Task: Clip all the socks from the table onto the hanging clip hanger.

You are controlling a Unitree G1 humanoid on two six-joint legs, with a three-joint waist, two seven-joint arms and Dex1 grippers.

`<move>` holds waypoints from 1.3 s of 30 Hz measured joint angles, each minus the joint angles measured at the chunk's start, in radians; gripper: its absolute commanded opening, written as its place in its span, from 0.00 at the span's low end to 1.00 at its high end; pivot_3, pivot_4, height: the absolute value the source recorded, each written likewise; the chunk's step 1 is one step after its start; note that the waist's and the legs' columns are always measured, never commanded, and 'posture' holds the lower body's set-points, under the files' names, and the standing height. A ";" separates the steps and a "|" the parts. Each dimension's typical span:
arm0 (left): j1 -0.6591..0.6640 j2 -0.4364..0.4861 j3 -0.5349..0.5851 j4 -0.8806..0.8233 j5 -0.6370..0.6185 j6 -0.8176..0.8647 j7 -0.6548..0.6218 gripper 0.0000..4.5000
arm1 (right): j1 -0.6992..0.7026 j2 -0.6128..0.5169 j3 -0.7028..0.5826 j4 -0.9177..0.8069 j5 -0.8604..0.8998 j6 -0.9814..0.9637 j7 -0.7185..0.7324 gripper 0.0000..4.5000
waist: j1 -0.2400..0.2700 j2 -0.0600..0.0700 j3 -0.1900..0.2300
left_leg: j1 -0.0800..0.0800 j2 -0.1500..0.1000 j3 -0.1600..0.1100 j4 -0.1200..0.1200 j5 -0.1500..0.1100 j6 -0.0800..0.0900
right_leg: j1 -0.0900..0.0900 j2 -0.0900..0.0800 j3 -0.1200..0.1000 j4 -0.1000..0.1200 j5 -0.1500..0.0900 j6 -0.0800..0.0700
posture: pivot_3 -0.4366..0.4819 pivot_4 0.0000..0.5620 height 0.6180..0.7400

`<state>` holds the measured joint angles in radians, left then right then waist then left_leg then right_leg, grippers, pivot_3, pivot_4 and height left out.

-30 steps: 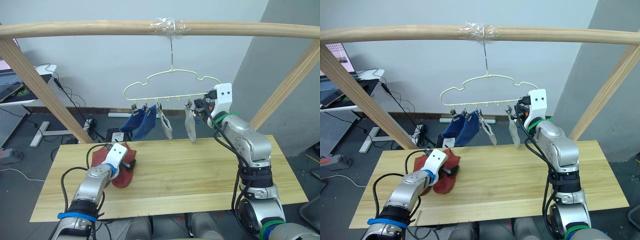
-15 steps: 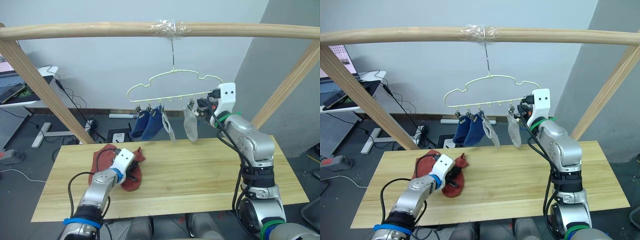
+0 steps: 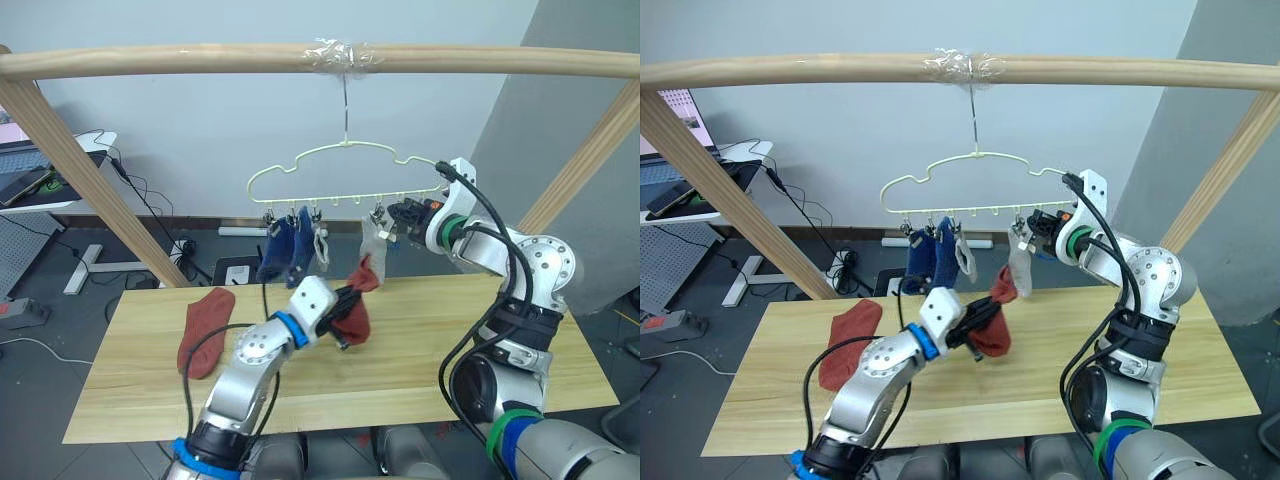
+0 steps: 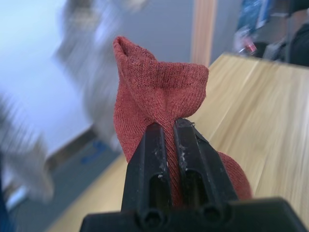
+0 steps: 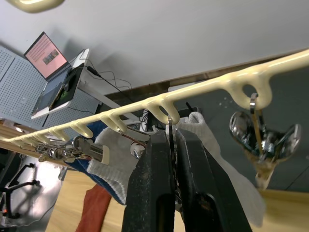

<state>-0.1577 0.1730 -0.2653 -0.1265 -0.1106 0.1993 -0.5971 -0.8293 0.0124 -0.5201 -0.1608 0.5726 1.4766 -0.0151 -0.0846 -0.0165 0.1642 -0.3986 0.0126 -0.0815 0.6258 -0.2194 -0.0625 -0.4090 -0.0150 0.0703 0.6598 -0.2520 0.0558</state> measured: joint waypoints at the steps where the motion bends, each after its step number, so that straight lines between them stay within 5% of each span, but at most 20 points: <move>1: -0.010 -0.007 -0.014 0.000 0.011 -0.009 0.005 0.01 | -0.009 0.006 -0.009 -0.001 0.000 0.015 -0.007 0.00 | -0.001 0.000 0.000 | 0.000 0.000 0.000 0.000 0.000 0.000 | 0.000 0.000 0.000 0.000 0.000 0.000 | 0.36 0.22 1.00; 19: -0.105 -0.054 -0.040 0.107 0.091 -0.105 0.114 0.01 | -0.024 0.073 -0.069 -0.074 -0.023 0.127 -0.035 0.00 | -0.005 0.000 0.000 | 0.000 0.000 0.000 -0.001 0.000 0.000 | 0.000 0.001 0.000 -0.001 0.000 0.000 | 0.35 0.23 1.00; 30: -0.110 -0.058 -0.057 0.105 0.086 -0.127 0.080 0.00 | -0.001 0.055 -0.084 -0.074 -0.044 0.130 -0.020 0.87 | -0.013 0.001 0.000 | -0.001 0.000 0.000 -0.001 0.000 0.000 | -0.001 0.001 0.000 -0.001 0.000 0.000 | 0.35 0.23 1.00; 32: -0.110 -0.063 -0.061 0.102 0.069 -0.124 0.060 0.13 | 0.024 0.018 -0.085 -0.093 -0.025 0.130 0.024 1.00 | -0.013 0.001 0.000 | -0.002 0.000 0.000 -0.001 0.000 0.000 | -0.001 0.001 0.000 -0.002 0.000 0.000 | 0.35 0.23 1.00; 39: -0.109 -0.137 -0.032 0.094 -0.076 0.017 0.036 0.60 | 0.153 -0.067 -0.093 -0.265 0.167 0.130 0.162 1.00 | -0.026 0.001 0.000 | -0.002 0.000 0.000 -0.001 0.000 0.001 | -0.001 0.001 0.000 -0.002 -0.001 0.001 | 0.32 0.24 1.00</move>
<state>-0.2669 0.0364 -0.2971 -0.0321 -0.1867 0.2165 -0.5615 -0.6766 -0.0546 -0.6134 -0.4261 0.7401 1.6061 0.1466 -0.1102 -0.0151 0.1646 -0.4003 0.0129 -0.0818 0.6250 -0.2199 -0.0617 -0.4100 -0.0142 0.0701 0.6578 -0.2527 0.0568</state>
